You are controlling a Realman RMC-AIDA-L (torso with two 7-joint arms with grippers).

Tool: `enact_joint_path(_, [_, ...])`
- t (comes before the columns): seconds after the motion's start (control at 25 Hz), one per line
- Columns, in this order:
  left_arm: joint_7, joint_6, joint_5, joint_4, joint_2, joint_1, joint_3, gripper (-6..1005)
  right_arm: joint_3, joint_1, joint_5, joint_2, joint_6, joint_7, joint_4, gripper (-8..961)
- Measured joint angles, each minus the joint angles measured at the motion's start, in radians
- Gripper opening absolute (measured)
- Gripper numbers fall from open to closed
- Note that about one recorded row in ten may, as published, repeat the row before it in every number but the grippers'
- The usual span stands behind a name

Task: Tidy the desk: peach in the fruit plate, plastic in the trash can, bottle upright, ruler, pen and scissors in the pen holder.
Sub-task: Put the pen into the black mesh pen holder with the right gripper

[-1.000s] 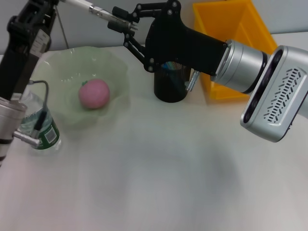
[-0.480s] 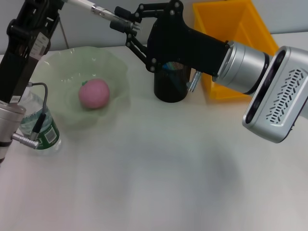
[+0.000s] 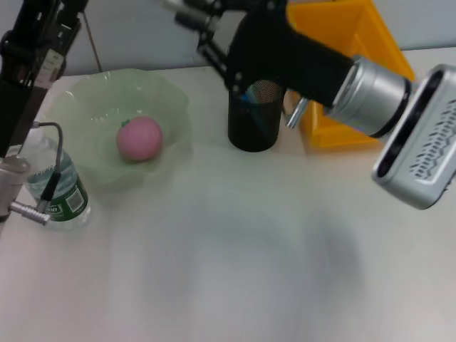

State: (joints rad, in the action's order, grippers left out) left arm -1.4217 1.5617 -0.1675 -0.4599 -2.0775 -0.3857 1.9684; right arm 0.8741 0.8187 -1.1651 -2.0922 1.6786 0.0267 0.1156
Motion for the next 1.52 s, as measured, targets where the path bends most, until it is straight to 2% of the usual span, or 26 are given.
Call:
enact_joint_path(0.08, [0.031, 0.025, 0.001, 0.005, 0.002, 0.001, 0.000, 801, 0.000, -0.003, 0.028, 0.000, 0.019, -0.006, -0.006, 154])
enact_joint_path(0.16, [0.158, 0.116, 0.016, 0.035, 0.005, 0.006, 0.001, 801, 0.000, -0.021, 0.094, 0.000, 0.071, -0.049, -0.010, 156])
enact_joint_path(0.36, [0.278, 0.192, 0.100, 0.054, 0.014, 0.010, -0.014, 801, 0.000, -0.077, 0.233, 0.002, 0.147, -0.240, 0.008, 162])
enact_joint_path(0.4, [0.356, 0.214, 0.267, 0.053, 0.033, 0.003, -0.063, 801, 0.000, -0.103, 0.265, 0.004, 0.149, -0.326, 0.035, 163])
enact_joint_path(0.44, [0.378, 0.216, 0.353, 0.050, 0.041, -0.002, -0.093, 802, 0.000, -0.103, 0.265, 0.004, 0.149, -0.326, 0.035, 164])
enact_joint_path(0.48, [0.388, 0.216, 0.412, 0.048, 0.045, -0.006, -0.116, 802, 0.000, -0.137, 0.278, 0.007, 0.137, -0.433, 0.085, 165])
enact_joint_path(0.56, [0.388, 0.216, 0.412, 0.048, 0.045, -0.006, -0.116, 802, 0.000, -0.155, 0.278, 0.008, 0.125, -0.490, 0.113, 167])
enact_joint_path(0.6, [0.400, 0.216, 0.666, 0.033, 0.059, -0.019, -0.230, 802, 0.003, -0.188, 0.276, 0.010, 0.102, -0.590, 0.170, 168])
enact_joint_path(0.64, [0.400, 0.216, 0.666, 0.033, 0.059, -0.019, -0.230, 801, 0.003, -0.188, 0.276, 0.010, 0.102, -0.590, 0.170, 169])
enact_joint_path(0.72, [0.394, 0.210, 0.807, 0.015, 0.067, -0.021, -0.297, 799, 0.009, -0.231, 0.262, 0.011, 0.063, -0.696, 0.250, 172])
enact_joint_path(0.76, [0.394, 0.210, 0.807, 0.015, 0.067, -0.021, -0.297, 798, 0.010, -0.258, 0.244, 0.012, 0.037, -0.762, 0.302, 173])
enact_joint_path(0.8, [0.383, 0.203, 0.970, 0.000, 0.074, -0.021, -0.379, 797, 0.007, -0.297, 0.203, 0.013, -0.006, -0.873, 0.399, 174])
enact_joint_path(0.84, [0.383, 0.203, 0.970, 0.000, 0.074, -0.021, -0.379, 797, 0.007, -0.297, 0.203, 0.013, -0.006, -0.873, 0.399, 175])
enact_joint_path(0.88, [0.376, 0.197, 1.030, -0.005, 0.077, -0.022, -0.409, 797, 0.002, -0.336, 0.142, 0.014, -0.058, -1.005, 0.518, 176])
enact_joint_path(0.96, [0.358, 0.176, 1.156, -0.020, 0.081, -0.021, -0.469, 796, 0.000, -0.351, 0.110, 0.014, -0.083, -1.076, 0.569, 178])
enact_joint_path(1.0, [0.352, 0.163, 1.214, -0.034, 0.081, -0.019, -0.494, 796, -0.009, -0.383, 0.018, 0.017, -0.144, -1.247, 0.706, 179])
enact_joint_path(1.04, [0.352, 0.163, 1.214, -0.034, 0.081, -0.019, -0.494, 796, -0.009, -0.383, 0.018, 0.017, -0.144, -1.247, 0.706, 180])
enact_joint_path(1.08, [0.348, 0.150, 1.269, -0.047, 0.081, -0.016, -0.514, 796, -0.040, -0.392, -0.116, 0.024, -0.179, -1.419, 0.829, 181])
enact_joint_path(1.16, [0.348, 0.150, 1.269, -0.047, 0.081, -0.016, -0.514, 795, -0.061, -0.386, -0.186, 0.029, -0.185, -1.487, 0.872, 184])
enact_joint_path(1.2, [0.324, 0.097, 1.420, -0.094, 0.075, -0.010, -0.560, 795, -0.103, -0.358, -0.335, 0.045, -0.178, -1.639, 0.946, 185])
enact_joint_path(1.24, [0.324, 0.097, 1.420, -0.094, 0.075, -0.010, -0.560, 794, -0.103, -0.358, -0.335, 0.045, -0.178, -1.639, 0.946, 186])
enact_joint_path(1.32, [0.307, 0.053, 1.502, -0.119, 0.065, -0.008, -0.577, 793, -0.122, -0.330, -0.458, 0.059, -0.165, -1.754, 1.002, 188])
enact_joint_path(1.4, [0.307, 0.053, 1.502, -0.119, 0.065, -0.008, -0.577, 792, -0.132, -0.289, -0.633, 0.074, -0.146, -1.934, 1.104, 190])
enact_joint_path(1.44, [0.307, 0.053, 1.502, -0.119, 0.065, -0.008, -0.577, 792, -0.132, -0.289, -0.633, 0.074, -0.146, -1.934, 1.104, 191])
enact_joint_path(1.48, [0.319, -0.038, 1.604, -0.145, 0.024, 0.004, -0.590, 791, -0.133, -0.259, -0.728, 0.081, -0.123, -2.029, 1.179, 192])
enact_joint_path(1.52, [0.325, -0.048, 1.613, -0.146, 0.019, 0.005, -0.590, 791, -0.133, -0.259, -0.728, 0.081, -0.123, -2.029, 1.179, 194])
